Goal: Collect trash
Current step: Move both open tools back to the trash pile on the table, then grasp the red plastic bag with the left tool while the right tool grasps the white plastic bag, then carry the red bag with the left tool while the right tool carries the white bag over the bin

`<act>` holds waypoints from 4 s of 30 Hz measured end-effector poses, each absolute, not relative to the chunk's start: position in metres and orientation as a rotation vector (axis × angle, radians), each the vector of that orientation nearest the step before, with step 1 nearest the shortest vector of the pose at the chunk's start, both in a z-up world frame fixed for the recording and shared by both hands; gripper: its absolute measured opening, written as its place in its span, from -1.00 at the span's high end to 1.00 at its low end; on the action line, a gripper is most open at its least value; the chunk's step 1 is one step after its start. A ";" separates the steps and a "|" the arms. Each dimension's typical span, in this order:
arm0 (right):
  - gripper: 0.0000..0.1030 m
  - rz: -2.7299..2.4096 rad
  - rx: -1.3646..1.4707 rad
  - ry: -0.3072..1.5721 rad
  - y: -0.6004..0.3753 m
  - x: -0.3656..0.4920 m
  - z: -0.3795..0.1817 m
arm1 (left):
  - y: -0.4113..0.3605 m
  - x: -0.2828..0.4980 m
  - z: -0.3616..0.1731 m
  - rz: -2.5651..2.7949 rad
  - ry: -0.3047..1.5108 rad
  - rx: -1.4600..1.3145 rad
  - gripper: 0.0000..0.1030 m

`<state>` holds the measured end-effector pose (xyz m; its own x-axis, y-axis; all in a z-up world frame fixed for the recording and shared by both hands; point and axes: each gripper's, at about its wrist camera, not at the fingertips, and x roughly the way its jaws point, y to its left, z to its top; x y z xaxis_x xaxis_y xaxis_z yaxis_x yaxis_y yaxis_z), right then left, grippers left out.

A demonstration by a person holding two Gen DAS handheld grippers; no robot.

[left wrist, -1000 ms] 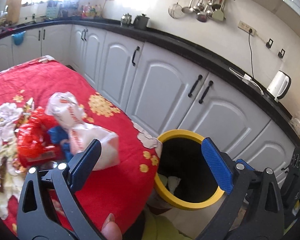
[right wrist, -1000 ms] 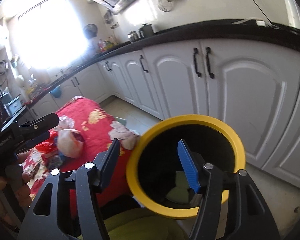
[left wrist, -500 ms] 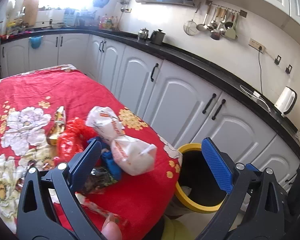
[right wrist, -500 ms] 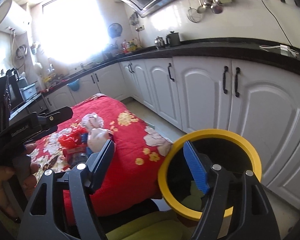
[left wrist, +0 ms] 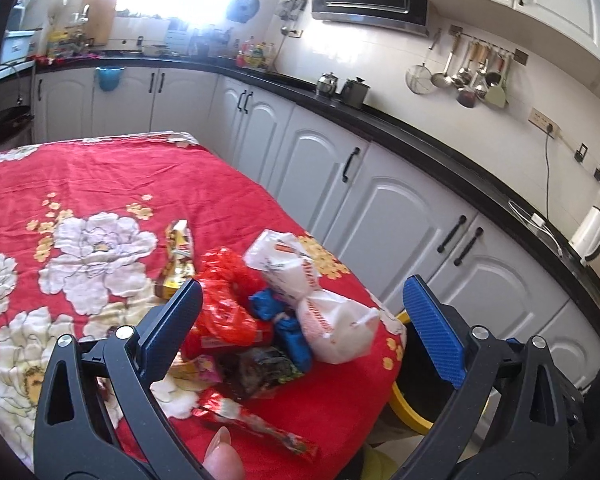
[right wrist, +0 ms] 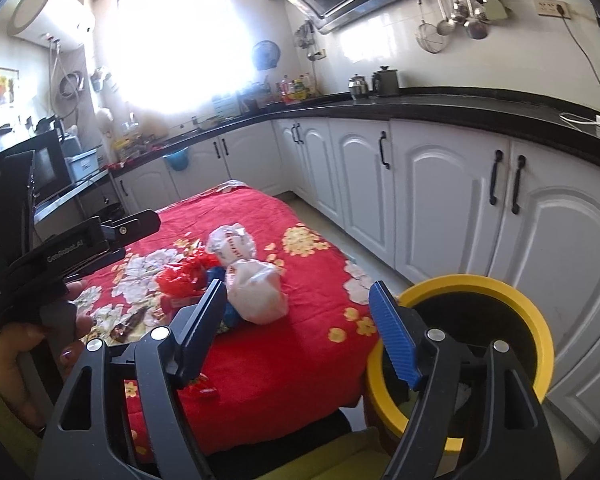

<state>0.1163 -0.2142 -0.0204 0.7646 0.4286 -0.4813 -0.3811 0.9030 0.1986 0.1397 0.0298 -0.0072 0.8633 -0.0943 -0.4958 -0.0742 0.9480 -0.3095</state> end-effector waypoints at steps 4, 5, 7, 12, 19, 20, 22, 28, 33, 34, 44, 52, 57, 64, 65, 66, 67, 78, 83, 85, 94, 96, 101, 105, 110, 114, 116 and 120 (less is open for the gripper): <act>-0.39 0.475 0.060 0.556 -0.197 0.120 -0.022 | 0.043 0.139 -0.010 0.012 0.532 -0.347 -0.79; -0.39 0.484 0.054 0.559 -0.191 0.121 -0.023 | 0.047 0.139 -0.012 0.019 0.532 -0.351 -0.79; -0.39 0.501 0.044 0.566 -0.182 0.123 -0.024 | 0.055 0.140 -0.015 0.035 0.537 -0.360 -0.79; -0.39 0.523 0.021 0.587 -0.163 0.132 -0.031 | 0.074 0.143 -0.025 0.056 0.551 -0.392 -0.79; -0.39 0.539 0.012 0.648 -0.147 0.161 -0.050 | 0.096 0.149 -0.041 0.069 0.584 -0.448 -0.79; -0.39 0.538 0.011 0.659 -0.145 0.166 -0.054 | 0.097 0.151 -0.044 0.066 0.591 -0.454 -0.79; -0.39 0.541 0.015 0.685 -0.142 0.176 -0.062 | 0.098 0.156 -0.048 0.046 0.604 -0.470 -0.79; -0.39 0.564 0.037 0.747 -0.136 0.204 -0.081 | 0.096 0.169 -0.067 0.009 0.656 -0.499 -0.79; -0.36 0.579 0.060 0.789 -0.137 0.217 -0.090 | 0.093 0.178 -0.075 -0.001 0.687 -0.500 -0.62; -0.29 0.583 0.065 0.795 -0.136 0.217 -0.091 | 0.093 0.180 -0.076 -0.003 0.693 -0.504 -0.59; 0.37 0.608 0.068 0.792 -0.138 0.212 -0.090 | 0.094 0.191 -0.089 -0.019 0.741 -0.523 0.30; 0.85 0.591 0.092 0.727 -0.150 0.197 -0.076 | 0.094 0.184 -0.082 -0.021 0.713 -0.507 0.84; 0.87 0.590 0.080 0.696 -0.155 0.191 -0.069 | 0.093 0.173 -0.067 -0.016 0.668 -0.485 0.87; 0.88 0.601 0.103 0.647 -0.164 0.175 -0.054 | 0.086 0.159 -0.040 -0.034 0.600 -0.452 0.87; 0.88 0.601 0.103 0.639 -0.165 0.173 -0.052 | 0.085 0.158 -0.037 -0.040 0.594 -0.450 0.87; 0.88 0.601 0.102 0.630 -0.167 0.171 -0.049 | 0.083 0.156 -0.034 -0.044 0.588 -0.446 0.87; 0.88 0.601 0.100 0.618 -0.169 0.168 -0.045 | 0.081 0.154 -0.031 -0.048 0.582 -0.443 0.87; 0.88 0.566 0.114 0.557 -0.194 0.147 -0.027 | 0.043 0.144 -0.010 -0.126 0.551 -0.383 0.87; 0.88 0.544 0.117 0.543 -0.214 0.140 -0.023 | 0.020 0.142 -0.007 -0.165 0.551 -0.346 0.87; 0.88 0.528 0.117 0.539 -0.223 0.137 -0.022 | 0.010 0.141 -0.006 -0.179 0.554 -0.328 0.87; 0.88 0.464 0.151 0.538 -0.262 0.129 -0.025 | -0.025 0.141 -0.005 -0.231 0.567 -0.273 0.87; 0.88 0.451 0.155 0.534 -0.270 0.128 -0.024 | -0.033 0.142 -0.006 -0.241 0.570 -0.261 0.87; 0.88 0.413 0.160 0.517 -0.289 0.122 -0.023 | -0.051 0.143 -0.008 -0.266 0.579 -0.239 0.87; 0.88 0.383 0.162 0.509 -0.301 0.119 -0.024 | -0.063 0.144 -0.009 -0.285 0.584 -0.226 0.87; 0.88 0.349 0.172 0.517 -0.316 0.116 -0.030 | -0.081 0.148 -0.012 -0.316 0.593 -0.202 0.87; 0.88 0.322 0.185 0.533 -0.329 0.114 -0.038 | -0.097 0.152 -0.017 -0.342 0.609 -0.184 0.87; 0.88 0.313 0.192 0.539 -0.333 0.113 -0.041 | -0.105 0.153 -0.020 -0.354 0.615 -0.173 0.87; 0.88 0.295 0.209 0.552 -0.341 0.112 -0.046 | -0.118 0.158 -0.024 -0.372 0.626 -0.158 0.87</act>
